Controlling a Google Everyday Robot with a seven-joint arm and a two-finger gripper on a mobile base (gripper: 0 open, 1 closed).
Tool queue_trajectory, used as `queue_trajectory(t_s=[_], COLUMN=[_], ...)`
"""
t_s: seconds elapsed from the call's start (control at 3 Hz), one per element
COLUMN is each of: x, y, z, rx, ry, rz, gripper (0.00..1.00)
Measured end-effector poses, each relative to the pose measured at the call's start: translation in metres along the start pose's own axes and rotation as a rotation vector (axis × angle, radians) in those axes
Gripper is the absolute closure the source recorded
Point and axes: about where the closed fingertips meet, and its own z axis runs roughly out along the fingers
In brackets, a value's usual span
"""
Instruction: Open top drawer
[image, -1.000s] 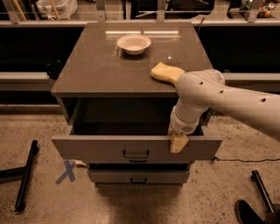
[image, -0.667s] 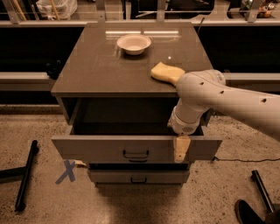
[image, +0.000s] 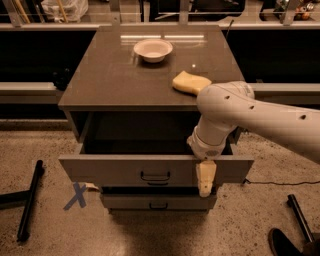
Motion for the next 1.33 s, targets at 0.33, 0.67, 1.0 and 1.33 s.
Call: queue_trajectory(t_s=[0.33,0.67,1.0,1.33], x=[-0.004,-0.003,-0.001,0.006], y=[0.024,0.044,0.056,0.066], z=[-0.002,0.003,0.002,-0.002], rx=[-0.025,-0.063,-0.071,-0.06], ry=[0.004,0.001,0.003,0.008], rz=[-0.004,0.006,0.013,0.023], gripper=[0.26,0.49,0.72,0.96])
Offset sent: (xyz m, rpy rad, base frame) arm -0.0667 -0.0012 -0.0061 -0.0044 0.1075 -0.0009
